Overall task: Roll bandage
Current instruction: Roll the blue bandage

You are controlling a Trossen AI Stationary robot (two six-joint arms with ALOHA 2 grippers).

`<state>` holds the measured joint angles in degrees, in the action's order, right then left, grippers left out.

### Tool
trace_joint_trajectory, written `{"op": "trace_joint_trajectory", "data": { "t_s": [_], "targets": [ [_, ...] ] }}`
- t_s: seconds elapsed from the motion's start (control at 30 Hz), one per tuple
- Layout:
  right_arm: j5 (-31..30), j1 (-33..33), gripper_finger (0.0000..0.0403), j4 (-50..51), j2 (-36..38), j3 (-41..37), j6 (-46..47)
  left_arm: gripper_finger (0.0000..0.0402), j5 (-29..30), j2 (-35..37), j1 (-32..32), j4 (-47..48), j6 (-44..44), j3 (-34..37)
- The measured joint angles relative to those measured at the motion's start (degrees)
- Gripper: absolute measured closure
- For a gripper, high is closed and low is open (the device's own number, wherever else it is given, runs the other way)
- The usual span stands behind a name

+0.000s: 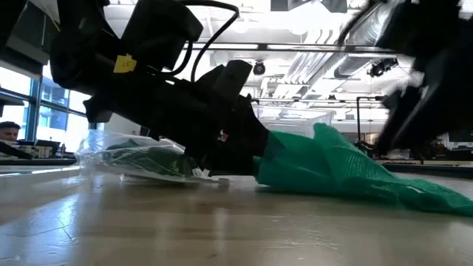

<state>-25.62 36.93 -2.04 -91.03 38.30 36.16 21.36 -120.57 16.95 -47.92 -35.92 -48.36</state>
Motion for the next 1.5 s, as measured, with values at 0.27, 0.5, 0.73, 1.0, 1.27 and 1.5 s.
{"op": "trace_joint_trajectory", "data": {
  "t_s": [0.27, 0.5, 0.73, 1.0, 1.27, 1.5],
  "targets": [
    [1.18, -1.21, 0.024, -1.88, -11.98, 0.79, 8.62, 0.0201, 0.31, 0.0, 0.11, 0.57, 1.56, 0.0],
    [3.08, 5.02, 0.0387, 5.25, -6.2, 0.8, 8.03, 0.0167, -2.29, 0.15, -1.02, 4.35, 5.1, -0.05],
    [3.19, 14.49, 0.0397, 14.66, 9.0, 0.63, 9.95, 0.0129, -8.93, 1.75, -2.38, 5.68, 15.75, 0.0],
    [2.78, 23.15, 0.0401, 14.24, 17.8, 1.37, 7.8, 0.0128, -9.05, 6.23, -2.23, 8.0, 24.28, -0.02],
    [2.39, 24.31, 0.0402, 14.27, 16.83, 1.68, 9.91, 0.013, -6.91, 9.31, -2.3, 5.89, 17.48, -0.02],
    [-1.2, 24.34, 0.0402, 15.82, 16.88, 5.98, 3.62, 0.0135, -3.59, 8.44, 0.52, 4.74, 15.09, -4.81]
  ]
}}
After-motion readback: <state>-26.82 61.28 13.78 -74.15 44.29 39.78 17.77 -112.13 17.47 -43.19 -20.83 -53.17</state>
